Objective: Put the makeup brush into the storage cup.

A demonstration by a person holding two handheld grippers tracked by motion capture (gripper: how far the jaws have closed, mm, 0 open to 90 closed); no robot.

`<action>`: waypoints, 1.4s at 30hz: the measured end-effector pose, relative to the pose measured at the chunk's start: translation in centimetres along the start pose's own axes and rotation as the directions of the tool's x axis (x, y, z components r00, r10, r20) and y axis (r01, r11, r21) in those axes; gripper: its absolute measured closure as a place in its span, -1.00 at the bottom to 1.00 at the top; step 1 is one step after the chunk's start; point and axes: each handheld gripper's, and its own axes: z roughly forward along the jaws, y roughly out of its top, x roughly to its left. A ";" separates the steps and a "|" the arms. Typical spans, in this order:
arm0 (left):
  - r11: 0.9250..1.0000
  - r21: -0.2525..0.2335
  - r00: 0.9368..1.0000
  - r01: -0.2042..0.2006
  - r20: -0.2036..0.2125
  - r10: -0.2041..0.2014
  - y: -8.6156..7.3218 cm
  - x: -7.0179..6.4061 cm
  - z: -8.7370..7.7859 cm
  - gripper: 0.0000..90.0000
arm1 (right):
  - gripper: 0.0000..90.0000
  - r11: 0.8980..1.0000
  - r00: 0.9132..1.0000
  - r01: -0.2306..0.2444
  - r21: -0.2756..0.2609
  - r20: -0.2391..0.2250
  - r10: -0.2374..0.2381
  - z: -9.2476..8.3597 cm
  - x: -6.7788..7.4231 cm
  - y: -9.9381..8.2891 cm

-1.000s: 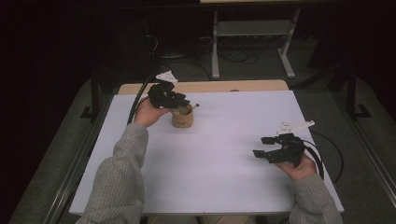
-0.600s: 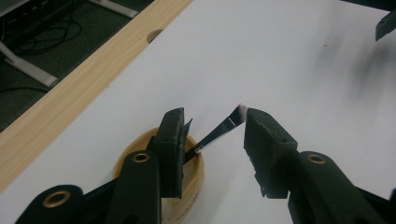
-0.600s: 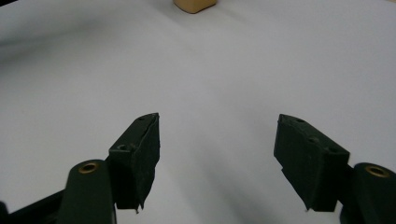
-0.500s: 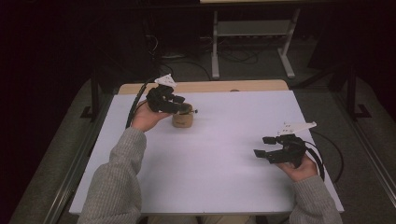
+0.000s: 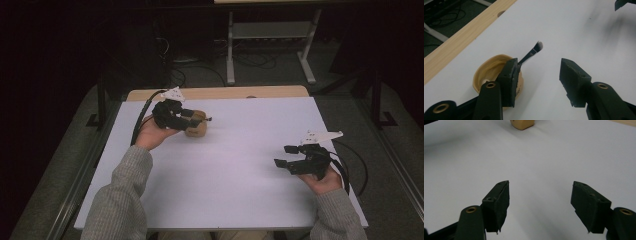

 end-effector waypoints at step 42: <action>1.000 -0.018 1.000 0.007 0.028 -0.007 -4.9 -4.9 -1.1 -0.27 | -0.34 0.999 0.999 0.035 0.000 0.023 -0.035 0.3 0.7 0.1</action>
